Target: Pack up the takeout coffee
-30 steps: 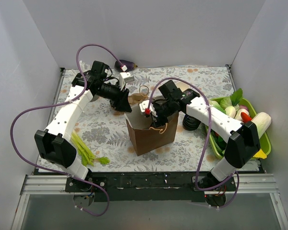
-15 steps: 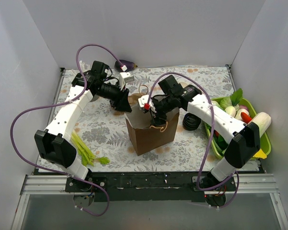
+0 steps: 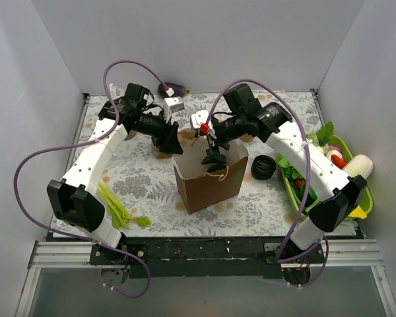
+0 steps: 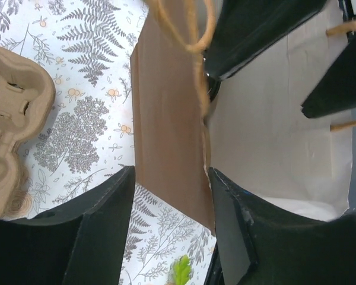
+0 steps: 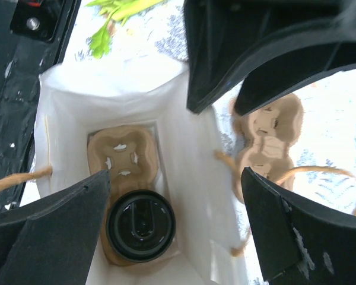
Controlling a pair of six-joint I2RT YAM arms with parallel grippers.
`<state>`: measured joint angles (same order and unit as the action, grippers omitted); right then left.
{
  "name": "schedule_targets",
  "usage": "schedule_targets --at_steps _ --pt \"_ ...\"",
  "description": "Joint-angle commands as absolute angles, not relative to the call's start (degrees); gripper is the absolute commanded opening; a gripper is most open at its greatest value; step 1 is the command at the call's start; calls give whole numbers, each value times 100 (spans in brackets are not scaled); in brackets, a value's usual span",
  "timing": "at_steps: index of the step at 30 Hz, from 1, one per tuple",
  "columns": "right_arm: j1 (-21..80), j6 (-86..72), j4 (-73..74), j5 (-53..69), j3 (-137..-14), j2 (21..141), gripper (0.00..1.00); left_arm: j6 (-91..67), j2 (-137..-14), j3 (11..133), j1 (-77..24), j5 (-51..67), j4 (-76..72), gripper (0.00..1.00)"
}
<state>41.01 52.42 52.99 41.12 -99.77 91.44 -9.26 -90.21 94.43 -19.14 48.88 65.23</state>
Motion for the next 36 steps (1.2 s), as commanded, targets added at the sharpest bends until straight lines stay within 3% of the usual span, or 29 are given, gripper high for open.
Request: schedule_targets --at_steps 1,5,13,19,25,29,36 --pt "4131 4695 5432 4052 -10651 8825 98 -1177 -8614 9579 -1925 5176 6039 56" --pt "4131 4439 5406 3815 -11012 8666 98 -1476 -8508 9808 -1916 5299 5766 66" --pt "4122 3675 4651 3270 -10819 8280 98 -1915 -8324 10203 -1732 5116 5643 71" --pt "3903 2516 3719 2699 -11117 8279 98 -3005 -8288 10845 -882 3863 5098 74" --pt "3455 1592 3112 1584 -10768 8157 98 -3050 -8534 10723 -10 2165 4949 63" --pt "3191 1468 2971 802 -10372 8086 98 -3190 -8701 10521 404 1724 4703 53" --pt "2883 1292 2988 1002 -9941 8025 98 -3296 -9473 10809 650 986 4174 45"
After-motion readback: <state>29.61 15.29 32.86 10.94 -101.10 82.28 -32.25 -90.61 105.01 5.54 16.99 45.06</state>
